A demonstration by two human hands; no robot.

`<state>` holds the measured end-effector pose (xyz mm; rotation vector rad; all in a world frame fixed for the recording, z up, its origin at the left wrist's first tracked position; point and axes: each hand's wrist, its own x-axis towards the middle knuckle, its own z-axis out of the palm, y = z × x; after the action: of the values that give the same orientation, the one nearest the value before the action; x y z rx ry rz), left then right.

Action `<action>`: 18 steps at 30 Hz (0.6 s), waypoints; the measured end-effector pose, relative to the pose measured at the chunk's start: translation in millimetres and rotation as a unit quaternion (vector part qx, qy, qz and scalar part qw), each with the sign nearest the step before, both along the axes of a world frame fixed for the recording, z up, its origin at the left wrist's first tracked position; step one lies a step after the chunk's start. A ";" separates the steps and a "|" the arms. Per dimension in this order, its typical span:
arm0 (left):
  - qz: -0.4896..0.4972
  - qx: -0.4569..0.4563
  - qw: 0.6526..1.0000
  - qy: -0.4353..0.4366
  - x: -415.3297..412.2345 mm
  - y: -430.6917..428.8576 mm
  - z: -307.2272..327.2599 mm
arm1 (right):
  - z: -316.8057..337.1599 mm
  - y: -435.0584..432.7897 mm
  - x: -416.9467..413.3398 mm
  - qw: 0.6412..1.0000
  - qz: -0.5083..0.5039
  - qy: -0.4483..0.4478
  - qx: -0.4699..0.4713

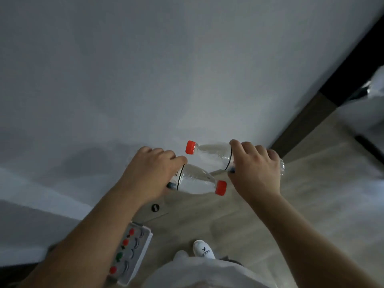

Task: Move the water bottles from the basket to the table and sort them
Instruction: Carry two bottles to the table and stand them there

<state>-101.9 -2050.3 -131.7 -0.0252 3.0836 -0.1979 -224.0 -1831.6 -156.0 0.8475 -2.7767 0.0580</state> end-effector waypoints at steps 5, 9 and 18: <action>-0.113 -0.005 0.994 0.013 -27.1 15.3 -2.3 | 5.6 36.8 29.1 0.993 -0.115 -0.016 0.003; -0.205 0.005 0.979 0.007 -47.0 45.0 -2.9 | 9.4 72.1 54.7 0.978 -0.207 -0.021 -0.006; -0.377 0.027 0.926 0.020 -86.2 139.8 -5.9 | 10.7 155.5 101.7 0.924 -0.381 0.002 -0.013</action>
<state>-188.1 -1910.5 -137.6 1.1707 2.9552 -0.1346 -122.3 -1676.1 -145.3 -0.2792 -2.8811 -0.0453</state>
